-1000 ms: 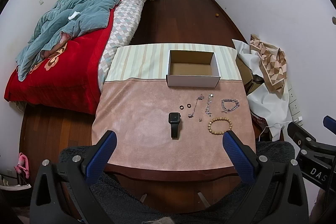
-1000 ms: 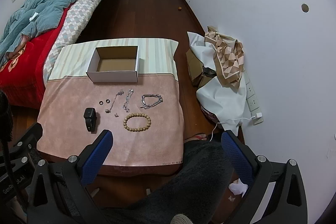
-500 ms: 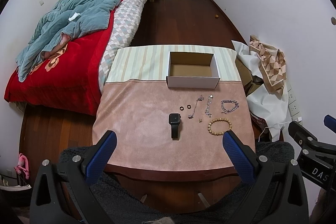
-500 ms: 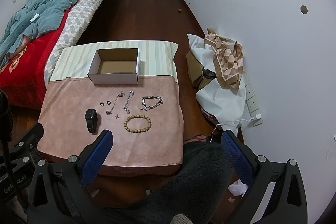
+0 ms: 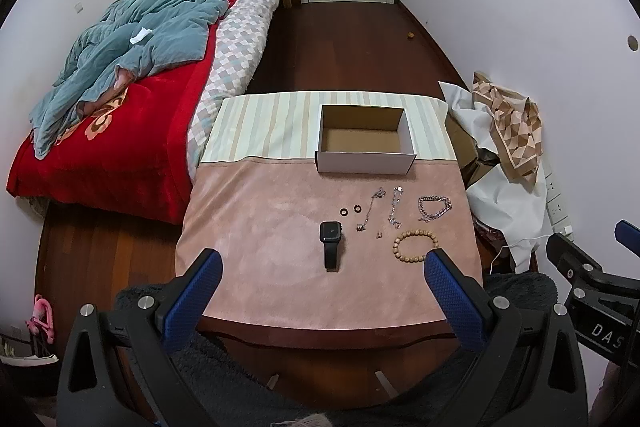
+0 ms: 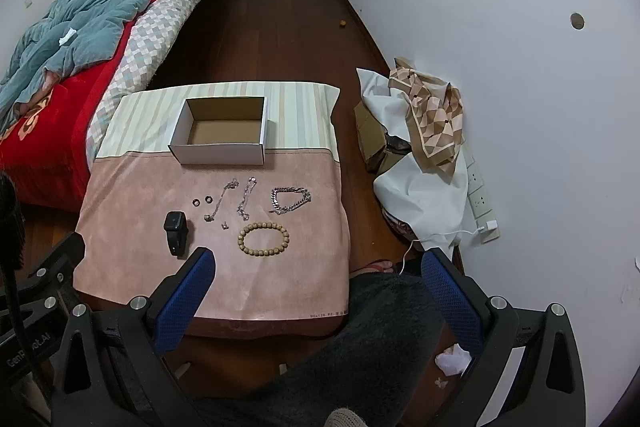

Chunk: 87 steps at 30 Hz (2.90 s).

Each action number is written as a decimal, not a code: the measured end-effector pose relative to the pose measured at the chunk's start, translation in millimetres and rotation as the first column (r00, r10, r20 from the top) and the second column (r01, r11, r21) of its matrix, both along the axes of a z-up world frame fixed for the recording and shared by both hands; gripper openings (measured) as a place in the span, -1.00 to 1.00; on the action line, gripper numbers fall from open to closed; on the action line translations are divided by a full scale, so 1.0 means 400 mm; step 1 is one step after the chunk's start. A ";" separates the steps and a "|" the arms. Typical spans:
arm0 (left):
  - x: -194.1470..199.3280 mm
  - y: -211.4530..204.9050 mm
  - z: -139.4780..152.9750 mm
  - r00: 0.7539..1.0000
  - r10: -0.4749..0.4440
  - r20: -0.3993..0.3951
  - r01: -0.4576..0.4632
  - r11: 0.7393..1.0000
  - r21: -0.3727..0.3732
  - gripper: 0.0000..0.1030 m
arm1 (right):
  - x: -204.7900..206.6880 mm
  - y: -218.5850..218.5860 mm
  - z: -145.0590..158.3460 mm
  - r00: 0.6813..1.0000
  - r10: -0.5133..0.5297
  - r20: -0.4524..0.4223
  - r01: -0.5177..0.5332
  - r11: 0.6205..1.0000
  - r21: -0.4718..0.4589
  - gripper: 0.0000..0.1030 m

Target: Organize jewelry

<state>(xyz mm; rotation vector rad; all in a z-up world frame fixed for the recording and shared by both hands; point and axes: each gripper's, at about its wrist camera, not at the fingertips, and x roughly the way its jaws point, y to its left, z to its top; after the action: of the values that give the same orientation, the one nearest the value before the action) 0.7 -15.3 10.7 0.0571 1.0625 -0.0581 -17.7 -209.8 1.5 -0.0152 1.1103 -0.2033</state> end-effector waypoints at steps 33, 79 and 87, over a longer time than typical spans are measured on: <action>0.212 0.058 -0.373 0.987 0.089 -0.137 -0.061 0.979 0.194 1.00 | 0.248 -0.135 -0.502 0.946 -0.154 -0.284 0.197 0.972 0.128 0.84; 0.211 -0.020 -0.551 0.969 -0.062 -0.239 0.069 0.997 0.021 -0.70 | 0.302 -0.055 -0.644 0.953 -0.046 -0.300 0.139 0.945 0.295 -0.82; 0.311 -0.037 -0.451 0.986 -0.068 -0.152 0.067 0.998 -0.008 -0.70 | 0.332 -0.041 -0.497 0.984 0.000 -0.178 0.062 0.937 0.345 -0.82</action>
<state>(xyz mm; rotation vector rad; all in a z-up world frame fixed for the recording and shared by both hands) 125.0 -30.2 -169.7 0.0870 1.2128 -0.1269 115.0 -226.1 -197.1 0.3078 1.3113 -0.0296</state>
